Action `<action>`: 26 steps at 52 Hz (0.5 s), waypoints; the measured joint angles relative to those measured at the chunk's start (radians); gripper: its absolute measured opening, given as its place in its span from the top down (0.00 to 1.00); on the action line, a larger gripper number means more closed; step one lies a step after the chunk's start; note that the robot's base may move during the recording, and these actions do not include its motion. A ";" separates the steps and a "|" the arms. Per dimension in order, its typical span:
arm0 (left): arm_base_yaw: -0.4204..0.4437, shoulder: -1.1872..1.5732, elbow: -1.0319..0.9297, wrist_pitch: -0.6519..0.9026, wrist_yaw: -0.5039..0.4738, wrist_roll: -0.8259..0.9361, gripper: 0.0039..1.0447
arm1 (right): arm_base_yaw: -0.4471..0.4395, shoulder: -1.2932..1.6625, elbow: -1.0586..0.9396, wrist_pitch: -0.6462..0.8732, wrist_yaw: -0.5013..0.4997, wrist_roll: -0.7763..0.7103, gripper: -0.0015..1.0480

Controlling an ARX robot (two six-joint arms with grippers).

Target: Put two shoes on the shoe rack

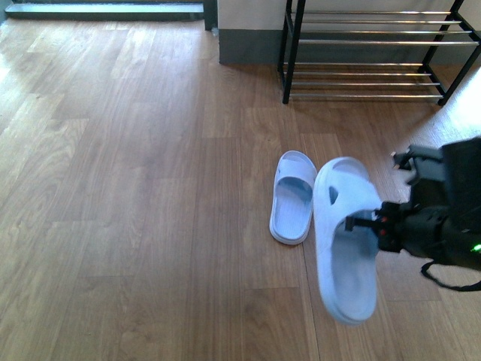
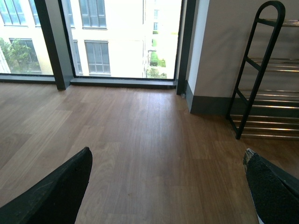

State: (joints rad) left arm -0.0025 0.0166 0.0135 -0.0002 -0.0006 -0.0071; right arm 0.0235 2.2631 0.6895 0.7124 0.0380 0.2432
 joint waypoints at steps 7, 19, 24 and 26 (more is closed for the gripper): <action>0.000 0.000 0.000 0.000 0.000 0.000 0.09 | -0.052 -0.279 -0.103 -0.102 -0.049 -0.031 0.99; 0.000 0.000 0.000 0.000 0.000 0.000 0.09 | -0.118 -0.695 -0.243 -0.270 -0.151 -0.054 0.99; 0.000 0.000 0.000 0.000 0.000 0.000 0.09 | -0.157 -0.885 -0.298 -0.359 -0.212 -0.052 0.99; 0.000 0.000 0.000 0.000 0.000 0.000 0.09 | -0.172 -0.951 -0.318 -0.393 -0.230 -0.052 0.99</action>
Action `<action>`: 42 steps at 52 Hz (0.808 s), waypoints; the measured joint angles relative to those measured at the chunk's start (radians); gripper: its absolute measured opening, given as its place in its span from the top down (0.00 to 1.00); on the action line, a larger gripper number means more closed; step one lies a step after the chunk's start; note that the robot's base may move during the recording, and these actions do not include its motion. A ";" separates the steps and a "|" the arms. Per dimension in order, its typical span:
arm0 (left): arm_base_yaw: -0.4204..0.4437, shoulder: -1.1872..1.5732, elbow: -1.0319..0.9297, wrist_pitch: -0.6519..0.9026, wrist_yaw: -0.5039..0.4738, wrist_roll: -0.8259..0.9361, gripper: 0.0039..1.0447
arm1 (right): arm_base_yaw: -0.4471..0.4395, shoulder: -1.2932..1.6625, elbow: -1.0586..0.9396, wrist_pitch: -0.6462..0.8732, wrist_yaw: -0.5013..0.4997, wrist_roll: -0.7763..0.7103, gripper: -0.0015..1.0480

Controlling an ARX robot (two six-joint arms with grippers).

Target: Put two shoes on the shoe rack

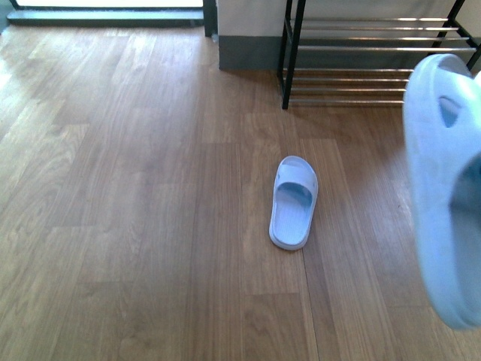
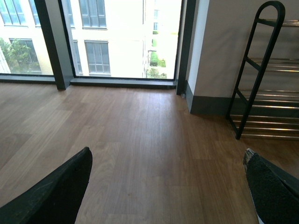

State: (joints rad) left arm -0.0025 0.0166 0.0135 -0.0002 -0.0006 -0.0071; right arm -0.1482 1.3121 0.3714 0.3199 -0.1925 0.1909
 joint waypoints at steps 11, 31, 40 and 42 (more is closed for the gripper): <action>0.000 0.000 0.000 0.000 0.000 0.000 0.09 | -0.069 -0.353 -0.113 -0.140 -0.073 0.030 0.99; 0.000 0.000 0.000 0.000 -0.002 0.000 0.09 | -0.070 -0.365 -0.116 -0.140 -0.084 0.034 0.99; 0.000 0.000 0.000 0.000 -0.002 0.000 0.09 | -0.071 -0.365 -0.116 -0.140 -0.080 0.034 0.99; 0.000 0.000 0.000 0.000 -0.002 0.000 0.09 | -0.071 -0.364 -0.116 -0.140 -0.080 0.034 0.99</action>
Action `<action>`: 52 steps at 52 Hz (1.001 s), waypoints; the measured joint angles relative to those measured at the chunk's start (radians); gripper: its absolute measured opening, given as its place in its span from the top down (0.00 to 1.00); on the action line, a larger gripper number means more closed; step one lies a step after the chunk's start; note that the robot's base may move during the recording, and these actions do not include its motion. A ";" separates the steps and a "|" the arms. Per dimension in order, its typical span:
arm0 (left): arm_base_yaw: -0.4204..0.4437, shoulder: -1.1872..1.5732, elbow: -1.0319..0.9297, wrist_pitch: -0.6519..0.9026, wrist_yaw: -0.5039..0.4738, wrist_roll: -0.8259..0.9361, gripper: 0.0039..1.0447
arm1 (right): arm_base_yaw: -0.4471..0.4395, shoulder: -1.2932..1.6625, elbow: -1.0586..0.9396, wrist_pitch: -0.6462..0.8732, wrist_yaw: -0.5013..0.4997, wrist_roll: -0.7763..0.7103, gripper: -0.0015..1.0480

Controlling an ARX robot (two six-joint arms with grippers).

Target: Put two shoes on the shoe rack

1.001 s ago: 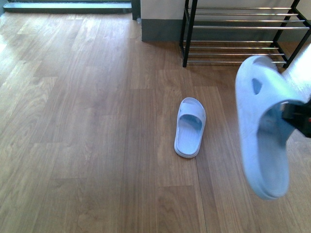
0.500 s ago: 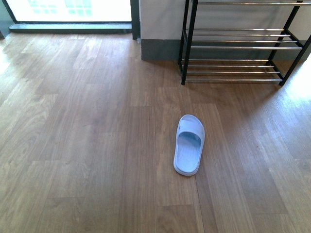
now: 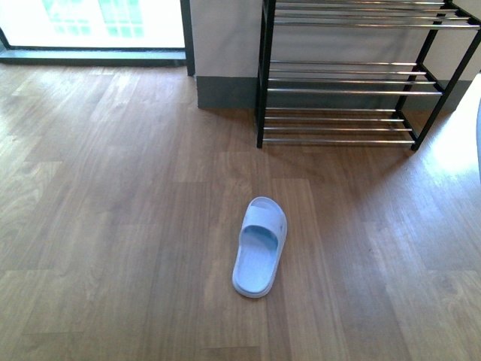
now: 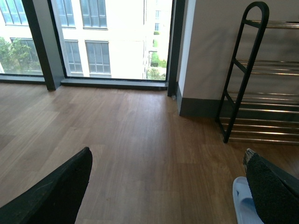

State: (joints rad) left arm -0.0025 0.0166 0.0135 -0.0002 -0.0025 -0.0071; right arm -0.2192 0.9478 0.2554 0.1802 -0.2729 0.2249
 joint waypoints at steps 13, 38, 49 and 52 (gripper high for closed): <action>0.000 0.000 0.000 0.000 0.001 0.000 0.09 | 0.000 -0.001 0.000 0.000 0.000 0.000 0.99; 0.000 0.000 0.000 0.000 0.003 0.000 0.09 | -0.004 0.000 0.000 0.000 0.003 0.000 0.99; 0.000 0.000 0.000 0.000 0.003 0.000 0.09 | -0.004 0.004 0.000 0.000 0.004 0.000 0.99; 0.000 0.000 0.000 0.000 0.003 0.000 0.09 | -0.004 0.003 0.000 0.000 0.004 0.000 0.99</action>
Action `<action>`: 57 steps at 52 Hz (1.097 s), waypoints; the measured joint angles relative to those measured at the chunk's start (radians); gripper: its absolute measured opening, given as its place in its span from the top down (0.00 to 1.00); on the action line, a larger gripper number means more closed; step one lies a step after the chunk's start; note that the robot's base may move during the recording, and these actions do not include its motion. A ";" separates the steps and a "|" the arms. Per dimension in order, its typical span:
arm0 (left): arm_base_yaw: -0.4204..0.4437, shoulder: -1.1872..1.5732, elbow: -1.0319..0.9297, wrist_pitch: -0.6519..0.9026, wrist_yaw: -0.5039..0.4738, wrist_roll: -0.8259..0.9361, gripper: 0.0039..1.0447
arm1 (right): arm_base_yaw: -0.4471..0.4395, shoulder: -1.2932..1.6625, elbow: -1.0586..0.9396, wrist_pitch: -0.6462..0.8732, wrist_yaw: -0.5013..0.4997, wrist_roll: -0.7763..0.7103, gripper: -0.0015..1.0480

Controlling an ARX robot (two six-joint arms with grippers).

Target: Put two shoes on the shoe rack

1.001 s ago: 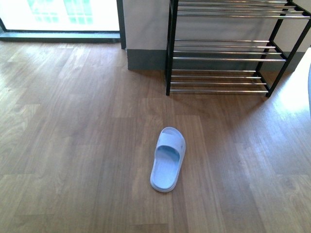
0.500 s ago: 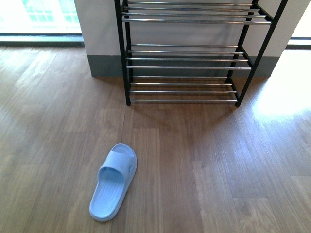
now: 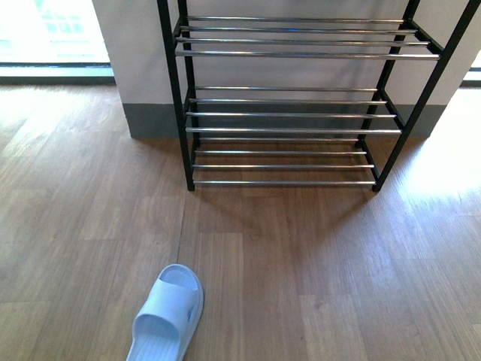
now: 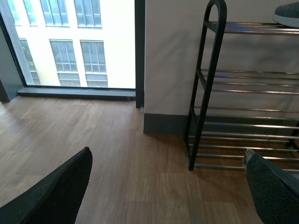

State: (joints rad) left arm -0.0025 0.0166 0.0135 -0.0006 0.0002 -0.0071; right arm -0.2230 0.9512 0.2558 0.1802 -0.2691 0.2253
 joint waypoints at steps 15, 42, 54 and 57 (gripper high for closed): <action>-0.041 0.371 0.080 -0.093 -0.256 -0.288 0.09 | 0.000 -0.002 0.000 0.000 -0.001 0.000 0.99; 0.102 2.054 0.365 0.752 0.077 0.073 0.09 | 0.000 -0.002 0.000 0.000 0.000 0.000 0.99; 0.049 2.291 0.533 0.737 0.050 0.248 0.09 | 0.000 -0.002 0.000 0.000 0.000 0.000 0.99; 0.039 2.344 0.576 0.735 0.045 0.292 0.09 | 0.000 -0.002 0.000 0.000 -0.001 0.000 0.99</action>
State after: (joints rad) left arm 0.0368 2.3608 0.5896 0.7341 0.0448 0.2848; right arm -0.2230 0.9497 0.2558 0.1802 -0.2699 0.2253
